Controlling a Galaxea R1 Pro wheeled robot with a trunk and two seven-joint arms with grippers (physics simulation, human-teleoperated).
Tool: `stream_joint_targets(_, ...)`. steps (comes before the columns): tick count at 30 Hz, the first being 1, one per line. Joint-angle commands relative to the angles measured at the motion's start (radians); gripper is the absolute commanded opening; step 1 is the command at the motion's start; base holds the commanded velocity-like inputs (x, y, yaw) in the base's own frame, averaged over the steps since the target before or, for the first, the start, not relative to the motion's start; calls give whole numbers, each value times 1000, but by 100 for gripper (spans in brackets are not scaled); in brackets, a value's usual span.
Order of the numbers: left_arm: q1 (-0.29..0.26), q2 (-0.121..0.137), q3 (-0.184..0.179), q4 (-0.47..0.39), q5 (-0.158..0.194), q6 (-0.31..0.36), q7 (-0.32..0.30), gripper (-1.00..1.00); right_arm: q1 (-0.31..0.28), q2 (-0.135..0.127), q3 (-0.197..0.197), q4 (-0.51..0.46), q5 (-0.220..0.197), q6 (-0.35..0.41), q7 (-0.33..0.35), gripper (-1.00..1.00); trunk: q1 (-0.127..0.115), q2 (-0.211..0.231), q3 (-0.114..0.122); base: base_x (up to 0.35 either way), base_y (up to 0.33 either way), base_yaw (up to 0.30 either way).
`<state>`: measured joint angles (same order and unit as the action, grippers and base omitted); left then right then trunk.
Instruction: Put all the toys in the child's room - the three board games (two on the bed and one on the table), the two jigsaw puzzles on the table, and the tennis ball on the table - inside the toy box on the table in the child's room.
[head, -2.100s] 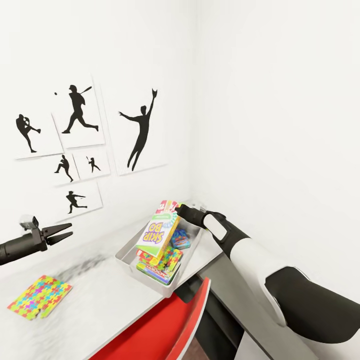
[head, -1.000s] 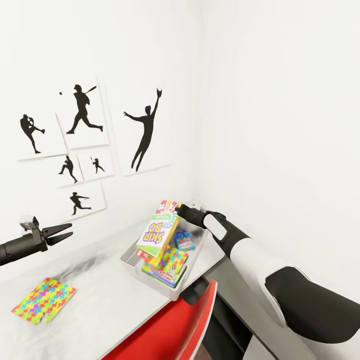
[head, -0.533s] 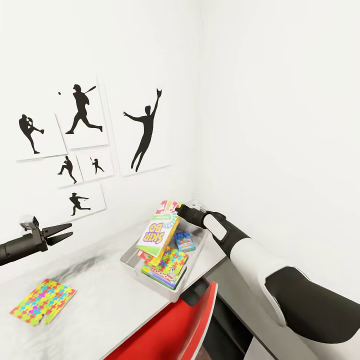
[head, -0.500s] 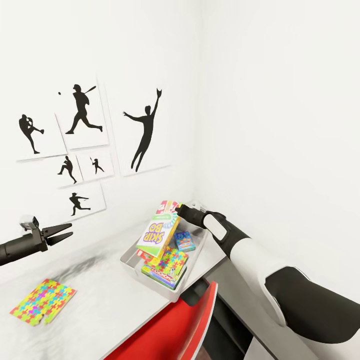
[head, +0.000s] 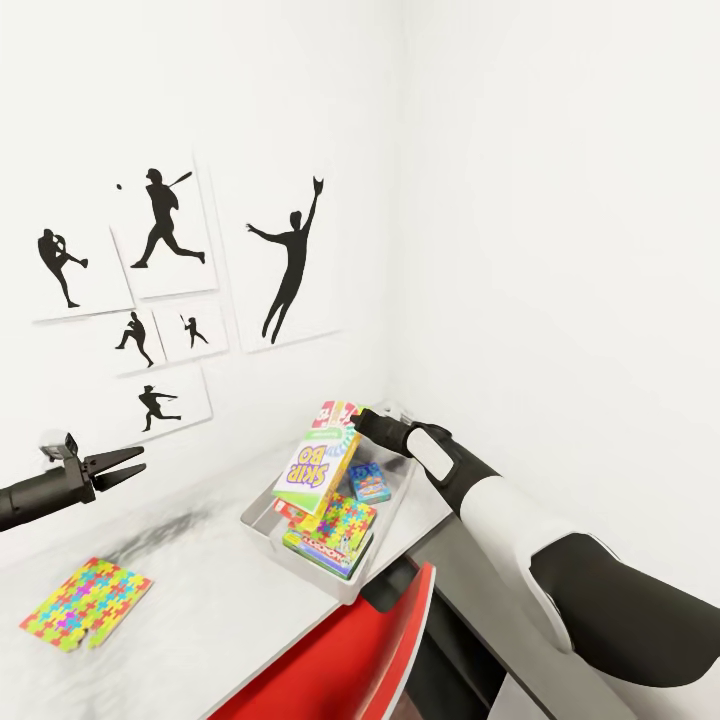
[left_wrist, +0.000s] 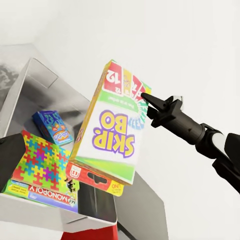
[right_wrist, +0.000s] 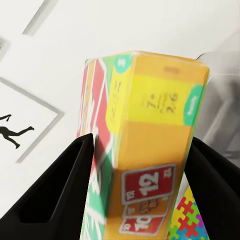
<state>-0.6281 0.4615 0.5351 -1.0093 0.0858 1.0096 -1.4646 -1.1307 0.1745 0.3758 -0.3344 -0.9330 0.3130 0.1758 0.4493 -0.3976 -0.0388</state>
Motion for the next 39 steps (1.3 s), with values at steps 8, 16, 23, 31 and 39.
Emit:
stream_joint_targets(8, -1, 0, 0, 0, 0, 11, -3, 100, -1, 0, 1, 0, -1, 7, -2, -100, 1, -2, -11, 0, 0, 0)
stream_joint_targets(16, -1, 1, 0, 0, 0, 11, -2, 100, -2, 0, 0, 0, -1, 9, -4, -100, 1, -2, -24, 0, 0, 0)
stream_joint_targets(23, -1, 1, 1, 0, 0, 11, -2, 100, -2, 0, 0, 0, -1, 11, -5, -100, 1, -2, -35, 0, 0, 0)
stream_joint_targets(31, -1, 2, 1, 0, 0, 10, -2, 100, -2, 0, 0, 0, -1, 11, -6, -100, 1, -2, -48, 0, 0, 0)
stream_joint_targets(39, -1, 2, 2, 0, 0, 10, -3, 100, -2, 0, 0, 0, -1, 11, -6, -100, 1, -2, -62, 0, 0, 0)
